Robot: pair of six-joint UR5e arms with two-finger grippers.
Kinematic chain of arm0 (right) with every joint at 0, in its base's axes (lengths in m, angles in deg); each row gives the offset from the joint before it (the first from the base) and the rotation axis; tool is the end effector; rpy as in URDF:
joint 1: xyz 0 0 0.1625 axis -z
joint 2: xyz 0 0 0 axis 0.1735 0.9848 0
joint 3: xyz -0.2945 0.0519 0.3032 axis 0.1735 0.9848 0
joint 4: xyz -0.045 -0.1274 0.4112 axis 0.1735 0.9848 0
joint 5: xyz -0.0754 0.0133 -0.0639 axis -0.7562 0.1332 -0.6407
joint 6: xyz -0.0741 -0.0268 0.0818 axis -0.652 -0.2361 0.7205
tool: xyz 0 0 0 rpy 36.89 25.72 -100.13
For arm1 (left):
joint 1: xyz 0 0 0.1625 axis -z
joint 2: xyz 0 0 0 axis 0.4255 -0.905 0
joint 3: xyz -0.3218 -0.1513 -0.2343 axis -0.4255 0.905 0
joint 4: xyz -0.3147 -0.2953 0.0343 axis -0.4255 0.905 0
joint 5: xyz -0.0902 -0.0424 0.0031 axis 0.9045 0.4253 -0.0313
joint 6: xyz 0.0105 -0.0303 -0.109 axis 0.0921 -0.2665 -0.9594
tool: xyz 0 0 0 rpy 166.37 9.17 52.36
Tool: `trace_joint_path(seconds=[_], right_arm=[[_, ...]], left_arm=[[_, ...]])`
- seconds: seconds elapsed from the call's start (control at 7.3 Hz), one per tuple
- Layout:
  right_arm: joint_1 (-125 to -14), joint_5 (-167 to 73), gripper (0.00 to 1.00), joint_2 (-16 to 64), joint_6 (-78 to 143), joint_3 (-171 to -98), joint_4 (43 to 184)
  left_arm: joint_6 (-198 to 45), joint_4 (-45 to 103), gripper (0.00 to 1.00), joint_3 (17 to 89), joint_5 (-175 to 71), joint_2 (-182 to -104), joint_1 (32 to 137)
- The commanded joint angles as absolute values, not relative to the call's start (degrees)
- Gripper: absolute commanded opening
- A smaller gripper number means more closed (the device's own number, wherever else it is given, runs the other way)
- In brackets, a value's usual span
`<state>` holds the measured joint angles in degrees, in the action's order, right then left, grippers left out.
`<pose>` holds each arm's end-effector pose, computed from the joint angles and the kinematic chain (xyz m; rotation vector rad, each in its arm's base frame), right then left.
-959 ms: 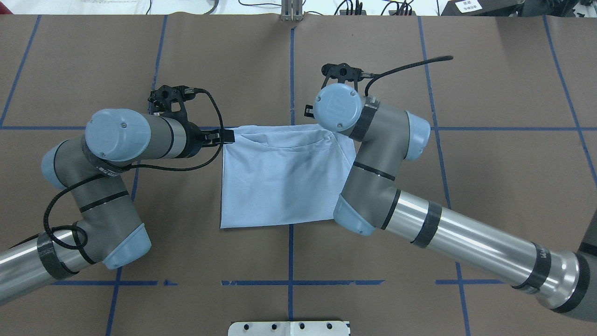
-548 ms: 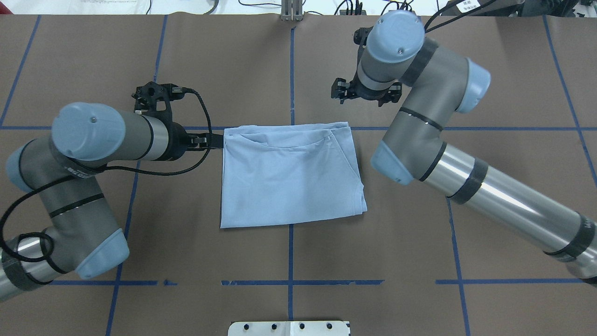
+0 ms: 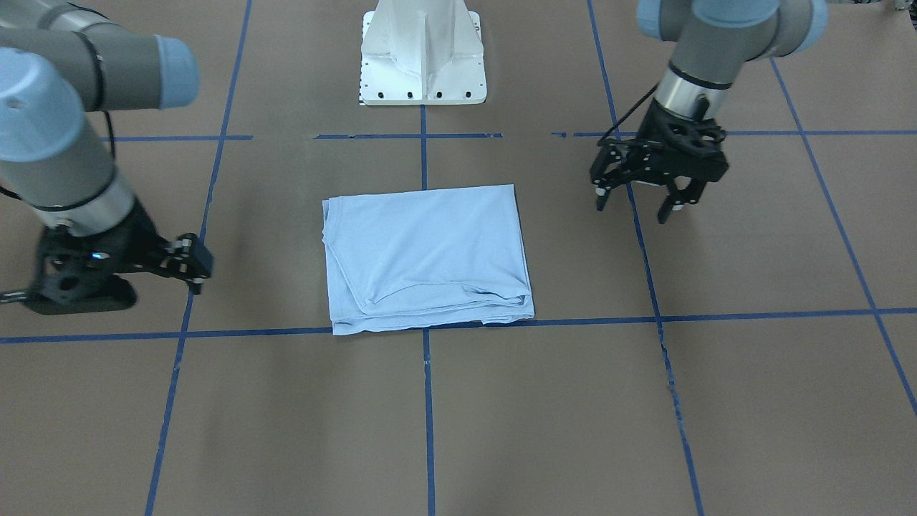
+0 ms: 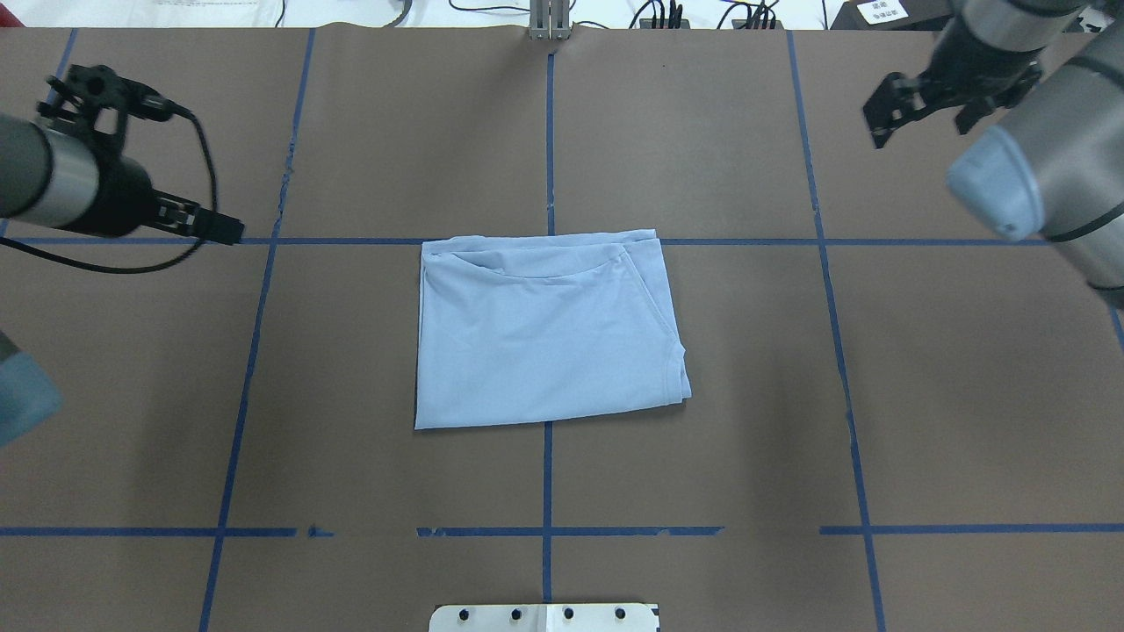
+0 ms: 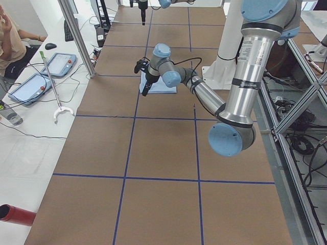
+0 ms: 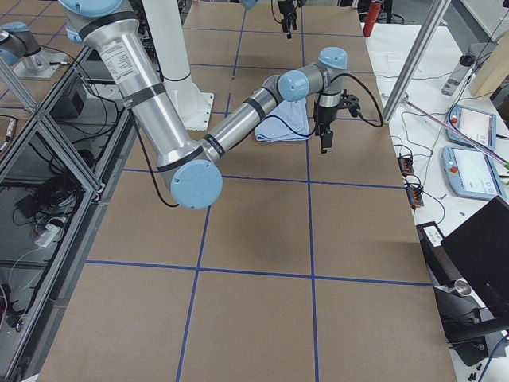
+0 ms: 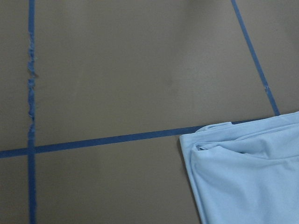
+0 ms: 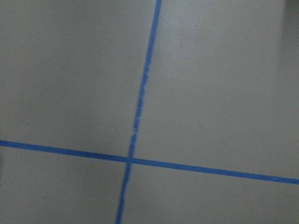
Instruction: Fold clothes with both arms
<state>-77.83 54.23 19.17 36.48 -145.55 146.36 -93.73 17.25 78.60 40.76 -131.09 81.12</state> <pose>-0.1718 -0.6066 0.3399 0.1011 -0.6697 -0.1352 0.2311 -0.4958 0.3447 0.4855 0.7920 0.2190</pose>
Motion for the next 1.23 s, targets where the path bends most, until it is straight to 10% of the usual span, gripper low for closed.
trace_joint_path(seconds=[0.0, 1.1], right_arm=[[-88.6, 57.5, 1.00, 30.2, 16.8, -146.4, 148.2], [-99.9, 59.3, 1.00, 52.9, 12.1, -146.4, 139.2]], left_arm=[[-72.4, 16.9, 1.00, 77.1, 48.4, -123.8, 95.9], [-50.1, 16.9, 1.00, 55.0, 61.3, -113.2, 119.3]])
